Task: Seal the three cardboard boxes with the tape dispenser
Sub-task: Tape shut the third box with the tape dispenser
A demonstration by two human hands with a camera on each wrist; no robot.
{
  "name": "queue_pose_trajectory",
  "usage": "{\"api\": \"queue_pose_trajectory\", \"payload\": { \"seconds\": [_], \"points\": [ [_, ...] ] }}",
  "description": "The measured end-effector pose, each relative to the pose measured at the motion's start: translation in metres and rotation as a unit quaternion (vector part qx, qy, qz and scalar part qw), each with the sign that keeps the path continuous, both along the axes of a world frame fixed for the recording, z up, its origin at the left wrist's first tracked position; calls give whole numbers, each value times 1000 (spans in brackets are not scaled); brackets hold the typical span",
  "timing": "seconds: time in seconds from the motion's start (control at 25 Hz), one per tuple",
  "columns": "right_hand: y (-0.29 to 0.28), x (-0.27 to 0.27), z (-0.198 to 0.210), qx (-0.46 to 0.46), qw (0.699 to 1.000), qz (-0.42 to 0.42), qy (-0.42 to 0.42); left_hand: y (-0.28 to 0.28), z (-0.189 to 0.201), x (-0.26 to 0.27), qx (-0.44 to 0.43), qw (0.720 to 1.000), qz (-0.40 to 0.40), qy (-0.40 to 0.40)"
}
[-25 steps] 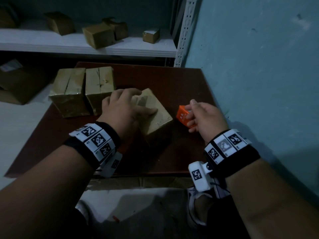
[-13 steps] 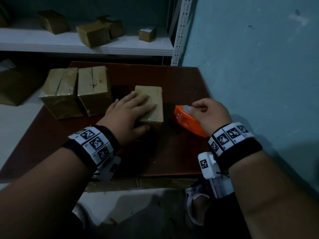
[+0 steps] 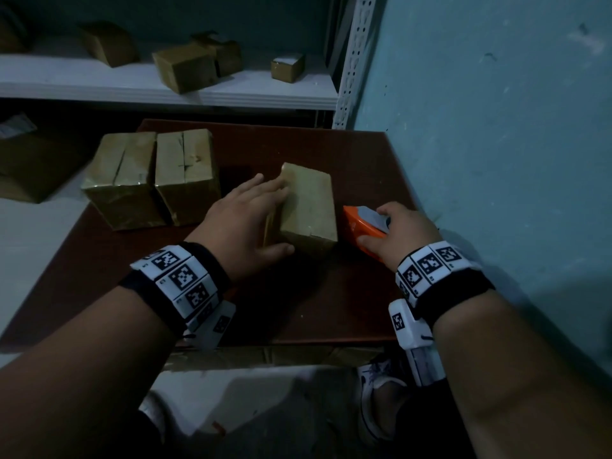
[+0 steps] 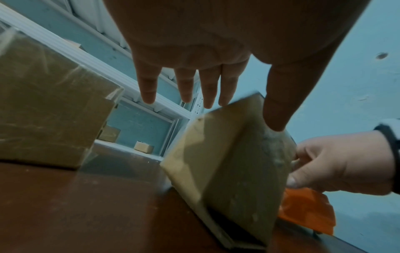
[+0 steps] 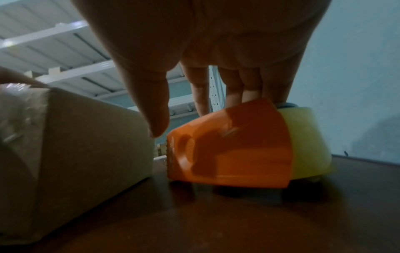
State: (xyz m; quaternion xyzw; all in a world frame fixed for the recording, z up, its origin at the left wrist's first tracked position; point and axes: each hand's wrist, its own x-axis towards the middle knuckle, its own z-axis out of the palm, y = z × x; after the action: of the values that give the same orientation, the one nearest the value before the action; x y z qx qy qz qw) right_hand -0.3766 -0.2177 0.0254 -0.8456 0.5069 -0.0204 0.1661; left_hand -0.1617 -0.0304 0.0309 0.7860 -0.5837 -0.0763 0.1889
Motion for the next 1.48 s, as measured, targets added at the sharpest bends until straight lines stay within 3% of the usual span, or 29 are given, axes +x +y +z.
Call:
{"api": "queue_pose_trajectory", "payload": {
  "seconds": [0.2, 0.6, 0.76, 1.0, 1.16, 1.32, 1.48],
  "points": [
    [8, 5, 1, -15, 998, 23, 57, 6, -4, 2, -12, 1000, -15, 3],
    [0, 0, -3, -27, 999, 18, 35, 7, 0, -8, -17, 999, -15, 25],
    [1, -7, 7, -76, 997, 10, -14, 6, 4, -9, -24, 999, -14, 46],
    [10, -21, 36, -139, 981, 46, -130, 4, 11, -10, -157, 971, 16, 179],
    [18, -35, 55, -193, 957, 100, -193, 5, 21, -13, -198, 958, 44, 202],
    [37, -49, 60, -123, 934, 156, -296, 6, 30, -20, -221, 947, 58, 227],
    [46, -49, 53, -68, 925, 197, -319, 0, 29, -25, -225, 927, 25, 298]
  ]
}}
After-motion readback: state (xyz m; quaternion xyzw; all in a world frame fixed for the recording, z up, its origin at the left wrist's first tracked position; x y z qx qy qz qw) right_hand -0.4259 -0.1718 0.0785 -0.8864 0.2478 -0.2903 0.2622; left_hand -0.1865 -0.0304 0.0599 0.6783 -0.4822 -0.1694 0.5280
